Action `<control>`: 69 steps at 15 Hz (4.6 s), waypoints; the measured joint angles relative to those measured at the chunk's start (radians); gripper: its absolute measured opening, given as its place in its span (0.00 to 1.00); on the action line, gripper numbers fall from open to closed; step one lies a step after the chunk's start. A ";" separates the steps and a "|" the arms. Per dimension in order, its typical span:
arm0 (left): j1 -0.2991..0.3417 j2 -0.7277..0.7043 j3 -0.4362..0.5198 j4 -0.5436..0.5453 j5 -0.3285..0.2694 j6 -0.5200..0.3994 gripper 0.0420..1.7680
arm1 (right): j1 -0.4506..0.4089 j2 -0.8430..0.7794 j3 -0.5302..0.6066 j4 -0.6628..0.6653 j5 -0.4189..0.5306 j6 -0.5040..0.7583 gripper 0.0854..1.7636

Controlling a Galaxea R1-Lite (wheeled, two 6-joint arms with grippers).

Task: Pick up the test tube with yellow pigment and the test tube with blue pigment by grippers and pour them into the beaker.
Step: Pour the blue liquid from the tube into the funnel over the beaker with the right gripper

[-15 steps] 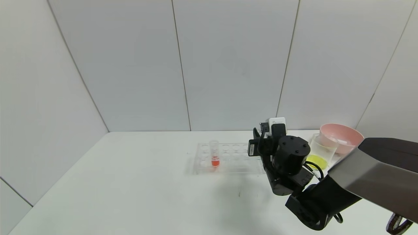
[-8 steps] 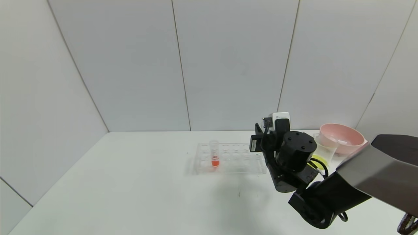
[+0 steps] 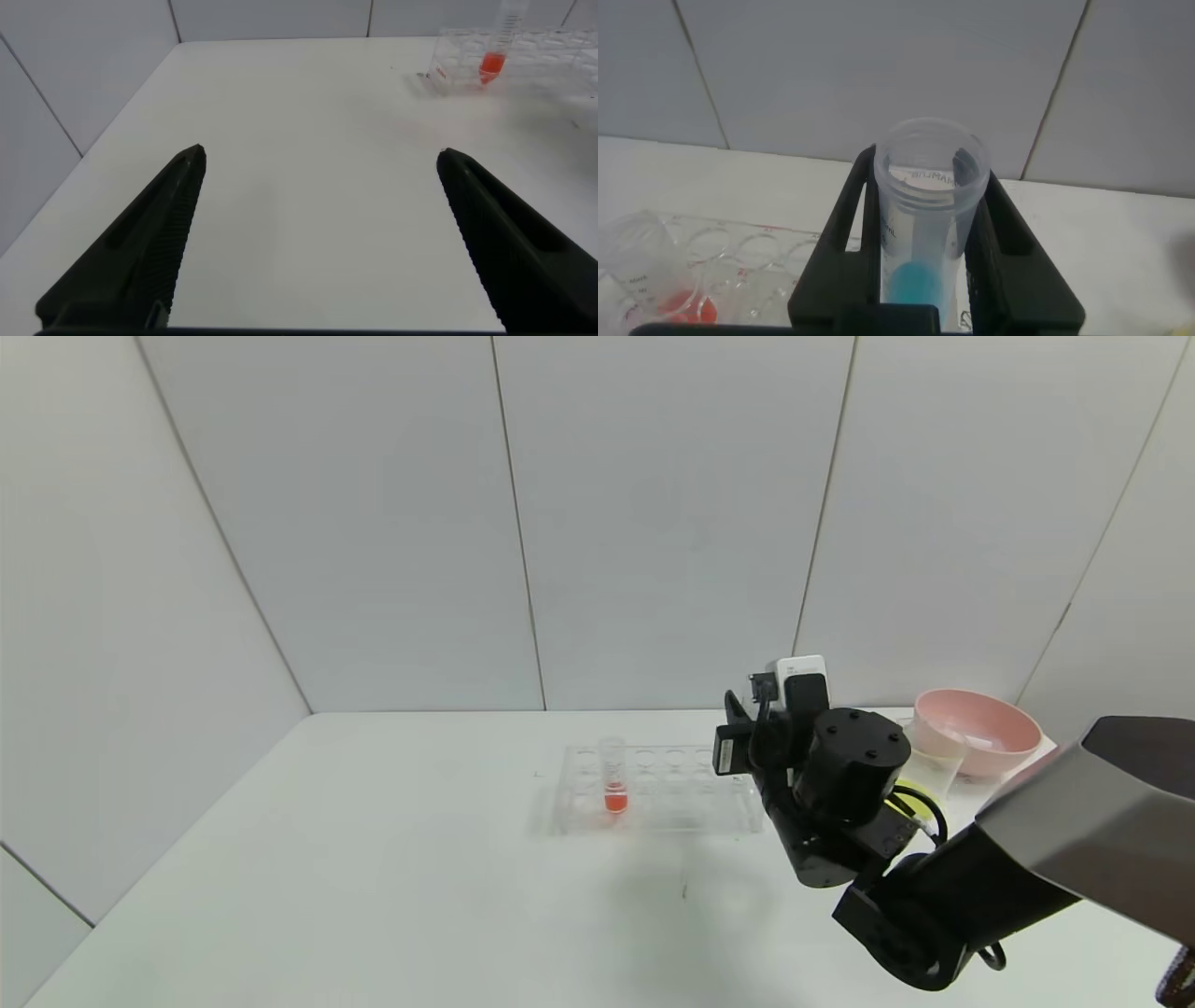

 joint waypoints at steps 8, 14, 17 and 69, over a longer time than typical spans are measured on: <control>0.000 0.000 0.000 0.000 0.000 0.000 1.00 | -0.167 -0.183 0.184 0.073 0.432 0.018 0.29; 0.000 0.000 0.000 0.000 0.000 0.000 1.00 | -0.489 -0.355 0.274 0.306 0.983 0.021 0.29; 0.000 0.000 0.000 0.000 0.000 0.000 1.00 | -0.676 -0.417 0.257 0.431 1.203 0.000 0.29; 0.000 0.000 0.000 0.000 0.000 0.000 1.00 | -0.773 -0.073 -1.084 2.273 0.697 -1.004 0.29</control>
